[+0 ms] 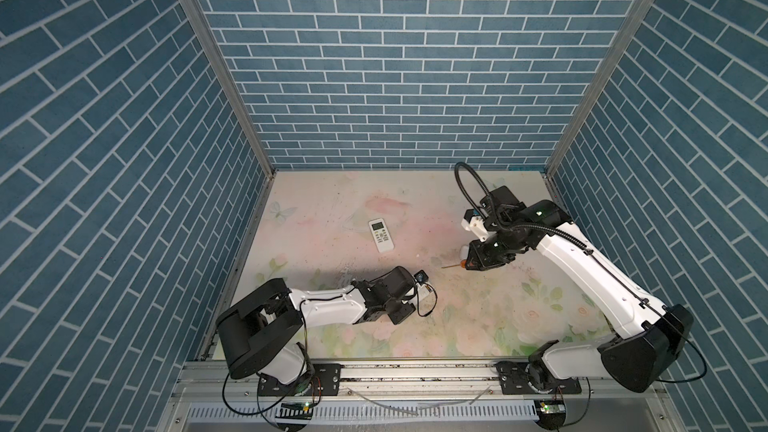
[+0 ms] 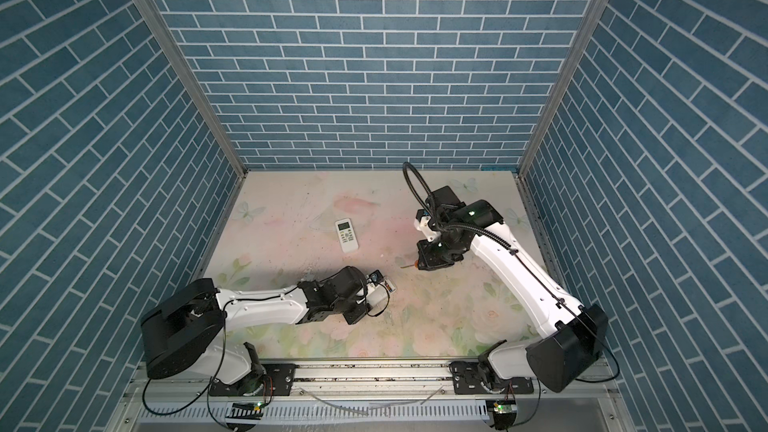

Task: Unload the batteries from the remote control
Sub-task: 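Swing the right gripper around to point the screwdriver down into the compartment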

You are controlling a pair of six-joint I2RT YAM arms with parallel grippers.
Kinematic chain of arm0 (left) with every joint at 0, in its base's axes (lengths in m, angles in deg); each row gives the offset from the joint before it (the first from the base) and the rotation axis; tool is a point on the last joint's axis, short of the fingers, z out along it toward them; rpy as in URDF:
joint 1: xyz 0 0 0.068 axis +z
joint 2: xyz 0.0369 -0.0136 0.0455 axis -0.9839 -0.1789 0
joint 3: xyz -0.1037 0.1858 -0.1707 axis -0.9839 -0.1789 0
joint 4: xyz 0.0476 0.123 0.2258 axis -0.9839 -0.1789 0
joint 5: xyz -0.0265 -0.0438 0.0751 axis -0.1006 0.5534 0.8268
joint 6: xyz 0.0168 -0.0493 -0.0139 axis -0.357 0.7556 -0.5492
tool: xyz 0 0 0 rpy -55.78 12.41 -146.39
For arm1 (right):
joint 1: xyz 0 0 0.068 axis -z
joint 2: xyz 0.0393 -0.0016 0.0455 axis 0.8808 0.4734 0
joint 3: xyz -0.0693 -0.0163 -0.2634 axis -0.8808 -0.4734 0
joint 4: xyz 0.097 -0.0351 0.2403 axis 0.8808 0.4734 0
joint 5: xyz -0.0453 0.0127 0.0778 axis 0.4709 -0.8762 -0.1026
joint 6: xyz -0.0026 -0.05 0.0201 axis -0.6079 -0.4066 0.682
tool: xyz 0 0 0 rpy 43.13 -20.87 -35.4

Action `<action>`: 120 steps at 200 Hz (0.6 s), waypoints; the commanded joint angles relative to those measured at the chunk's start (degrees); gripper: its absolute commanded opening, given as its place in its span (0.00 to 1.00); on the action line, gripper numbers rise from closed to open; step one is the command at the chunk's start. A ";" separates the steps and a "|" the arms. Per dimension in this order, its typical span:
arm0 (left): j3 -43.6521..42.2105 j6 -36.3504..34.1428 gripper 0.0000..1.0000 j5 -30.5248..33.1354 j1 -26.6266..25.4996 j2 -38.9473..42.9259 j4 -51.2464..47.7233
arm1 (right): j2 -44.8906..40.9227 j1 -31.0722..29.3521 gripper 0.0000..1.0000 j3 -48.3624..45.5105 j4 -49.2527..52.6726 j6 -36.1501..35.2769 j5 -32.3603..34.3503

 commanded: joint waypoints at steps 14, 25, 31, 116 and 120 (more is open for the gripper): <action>4.43 -4.34 0.51 0.96 -1.10 -2.73 1.83 | 2.47 7.26 0.00 1.22 7.90 4.39 -11.48; 5.36 -5.01 0.51 0.76 -1.23 -3.66 1.97 | 2.52 9.10 0.00 -0.02 6.90 4.41 -14.04; 5.88 -5.28 0.51 0.42 -1.35 -4.14 2.11 | 2.47 9.76 0.00 -0.73 6.51 4.39 -15.08; 9.78 -7.42 0.51 -3.52 -2.90 -10.32 1.92 | 0.36 18.67 0.00 -15.72 -0.24 3.07 -20.49; 9.98 -7.53 0.51 -3.59 -3.03 -10.63 1.77 | 0.36 18.80 0.00 -16.11 -0.83 3.31 -20.64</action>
